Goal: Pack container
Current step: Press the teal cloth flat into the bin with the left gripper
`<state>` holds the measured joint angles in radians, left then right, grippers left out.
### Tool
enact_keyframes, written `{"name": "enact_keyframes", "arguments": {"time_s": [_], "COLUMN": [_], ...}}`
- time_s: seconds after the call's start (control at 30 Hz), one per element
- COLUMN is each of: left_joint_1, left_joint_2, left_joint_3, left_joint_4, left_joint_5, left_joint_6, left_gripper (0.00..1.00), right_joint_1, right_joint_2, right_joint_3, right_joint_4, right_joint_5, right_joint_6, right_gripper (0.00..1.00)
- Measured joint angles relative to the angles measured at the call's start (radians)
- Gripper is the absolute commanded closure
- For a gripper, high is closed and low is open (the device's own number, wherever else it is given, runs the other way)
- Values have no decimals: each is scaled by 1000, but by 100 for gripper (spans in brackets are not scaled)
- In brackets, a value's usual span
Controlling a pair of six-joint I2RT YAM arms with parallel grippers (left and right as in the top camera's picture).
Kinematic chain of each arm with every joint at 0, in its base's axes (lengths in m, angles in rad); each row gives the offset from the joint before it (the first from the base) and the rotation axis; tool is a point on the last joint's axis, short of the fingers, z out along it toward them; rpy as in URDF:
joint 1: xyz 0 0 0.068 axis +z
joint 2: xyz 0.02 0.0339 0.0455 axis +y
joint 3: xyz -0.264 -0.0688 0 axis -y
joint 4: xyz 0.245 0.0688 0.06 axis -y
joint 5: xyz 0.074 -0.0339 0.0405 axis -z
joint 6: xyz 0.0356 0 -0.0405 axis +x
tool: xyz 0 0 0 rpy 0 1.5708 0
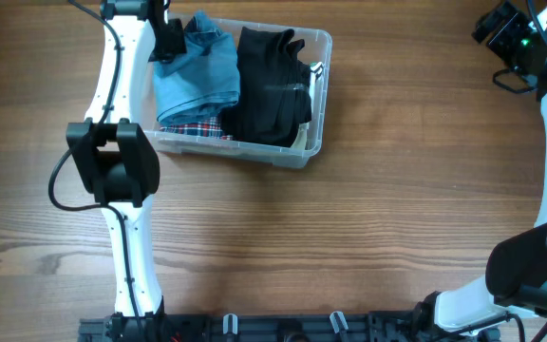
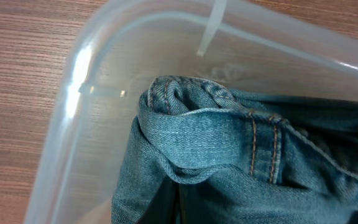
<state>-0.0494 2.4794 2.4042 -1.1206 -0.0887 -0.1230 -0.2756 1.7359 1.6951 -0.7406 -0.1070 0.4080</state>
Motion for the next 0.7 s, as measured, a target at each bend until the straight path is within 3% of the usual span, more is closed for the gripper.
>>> {"name": "enact_keyframes", "arguments": {"time_s": [0.4, 0.7], "left_joint_1": [-3, -3], "left_joint_2": [24, -39], "left_joint_3": [0, -10], "left_joint_4": [88, -6], "left_joint_5": [4, 27], "left_joint_6": [-3, -10], "left_gripper": [96, 72], "right_joint_1": [0, 0], "right_joint_2": [0, 0], "right_joint_3": [0, 0], "right_joint_4": [0, 0], "right_joint_5": [0, 0], "right_joint_6": [0, 0], "right_gripper": [0, 0]}}
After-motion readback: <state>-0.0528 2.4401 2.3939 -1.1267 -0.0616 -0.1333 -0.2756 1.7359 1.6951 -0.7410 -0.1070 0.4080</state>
